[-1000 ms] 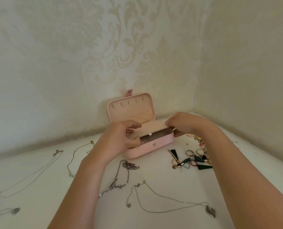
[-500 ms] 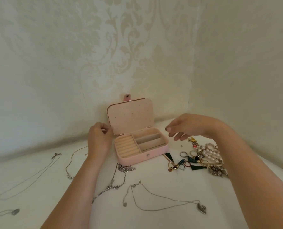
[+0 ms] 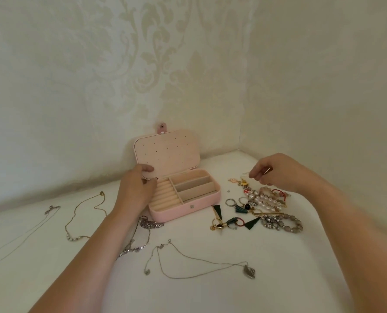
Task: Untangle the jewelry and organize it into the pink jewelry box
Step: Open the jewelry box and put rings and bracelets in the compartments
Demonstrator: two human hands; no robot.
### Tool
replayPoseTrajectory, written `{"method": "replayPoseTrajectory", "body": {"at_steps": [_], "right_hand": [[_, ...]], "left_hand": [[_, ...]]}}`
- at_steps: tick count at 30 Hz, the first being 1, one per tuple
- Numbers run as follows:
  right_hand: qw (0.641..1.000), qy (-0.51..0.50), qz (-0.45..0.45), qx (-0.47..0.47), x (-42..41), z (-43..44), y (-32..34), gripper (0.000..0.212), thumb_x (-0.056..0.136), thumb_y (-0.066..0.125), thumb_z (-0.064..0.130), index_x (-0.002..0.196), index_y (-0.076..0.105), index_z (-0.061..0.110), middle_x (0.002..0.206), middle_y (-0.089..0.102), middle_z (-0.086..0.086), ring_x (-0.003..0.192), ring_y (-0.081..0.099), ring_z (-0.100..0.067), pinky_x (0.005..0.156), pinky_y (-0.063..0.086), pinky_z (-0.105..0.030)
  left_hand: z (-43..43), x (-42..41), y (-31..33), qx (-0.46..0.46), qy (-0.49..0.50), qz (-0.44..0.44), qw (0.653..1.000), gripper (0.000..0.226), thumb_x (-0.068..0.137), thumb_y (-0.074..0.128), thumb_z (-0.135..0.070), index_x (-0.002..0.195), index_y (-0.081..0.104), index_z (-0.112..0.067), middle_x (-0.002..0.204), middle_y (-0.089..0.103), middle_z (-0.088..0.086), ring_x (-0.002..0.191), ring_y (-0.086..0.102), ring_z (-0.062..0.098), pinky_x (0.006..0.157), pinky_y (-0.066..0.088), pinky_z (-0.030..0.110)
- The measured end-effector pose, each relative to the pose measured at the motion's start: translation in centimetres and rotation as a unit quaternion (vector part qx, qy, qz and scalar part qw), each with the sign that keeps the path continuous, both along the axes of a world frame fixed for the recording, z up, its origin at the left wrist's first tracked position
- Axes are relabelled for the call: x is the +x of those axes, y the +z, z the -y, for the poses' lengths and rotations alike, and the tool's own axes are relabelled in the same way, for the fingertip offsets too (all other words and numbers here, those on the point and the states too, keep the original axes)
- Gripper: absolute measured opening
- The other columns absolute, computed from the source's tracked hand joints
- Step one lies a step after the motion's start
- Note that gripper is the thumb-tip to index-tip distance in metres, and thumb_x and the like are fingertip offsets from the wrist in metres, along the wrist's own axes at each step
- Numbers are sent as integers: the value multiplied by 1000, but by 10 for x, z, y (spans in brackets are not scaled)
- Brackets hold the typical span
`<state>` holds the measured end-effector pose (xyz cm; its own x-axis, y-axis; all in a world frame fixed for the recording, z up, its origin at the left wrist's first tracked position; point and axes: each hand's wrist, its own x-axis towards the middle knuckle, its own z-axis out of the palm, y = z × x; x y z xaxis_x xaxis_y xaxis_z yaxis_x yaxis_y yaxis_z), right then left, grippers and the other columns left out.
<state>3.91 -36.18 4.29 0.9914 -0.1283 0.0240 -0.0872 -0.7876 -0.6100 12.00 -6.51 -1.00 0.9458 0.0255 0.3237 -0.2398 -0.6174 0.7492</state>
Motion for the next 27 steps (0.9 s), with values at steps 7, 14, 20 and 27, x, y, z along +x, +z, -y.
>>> {"method": "replayPoseTrajectory", "body": {"at_steps": [7, 14, 20, 27], "right_hand": [[988, 48, -110, -103, -19, 8, 3, 19, 65, 83, 36, 70, 70, 23, 75, 69, 9, 73, 62, -7, 67, 48, -22], [969, 67, -139, -190, -15, -7, -2, 18, 73, 77, 32, 84, 73, 18, 73, 63, 12, 72, 58, -8, 65, 47, -21], [999, -3, 12, -48, -24, -1, 16, 7, 86, 64, 24, 85, 63, 17, 76, 69, 3, 67, 64, -13, 66, 52, -29], [916, 63, 210, 336, -27, -22, 28, 10, 89, 62, 16, 91, 72, 13, 60, 60, 4, 49, 47, -6, 50, 41, -14]], "left_hand": [[11, -8, 2, 98, 45, 69, 992, 32, 86, 62, -16, 118, 57, -14, 135, 45, 10, 126, 38, 30, 101, 33, 37], [35, -32, 10, 134, -149, 71, 977, 16, 89, 58, -15, 89, 64, -30, 100, 61, -11, 98, 55, 7, 73, 34, 8], [51, -41, 20, 109, -179, 83, 974, 17, 90, 59, -28, 96, 58, -43, 102, 58, -28, 101, 51, -11, 92, 42, 22], [107, -50, 57, -20, -415, -116, 902, 61, 80, 58, -56, 135, 44, -33, 129, 56, -15, 119, 51, -3, 103, 39, 21]]}}
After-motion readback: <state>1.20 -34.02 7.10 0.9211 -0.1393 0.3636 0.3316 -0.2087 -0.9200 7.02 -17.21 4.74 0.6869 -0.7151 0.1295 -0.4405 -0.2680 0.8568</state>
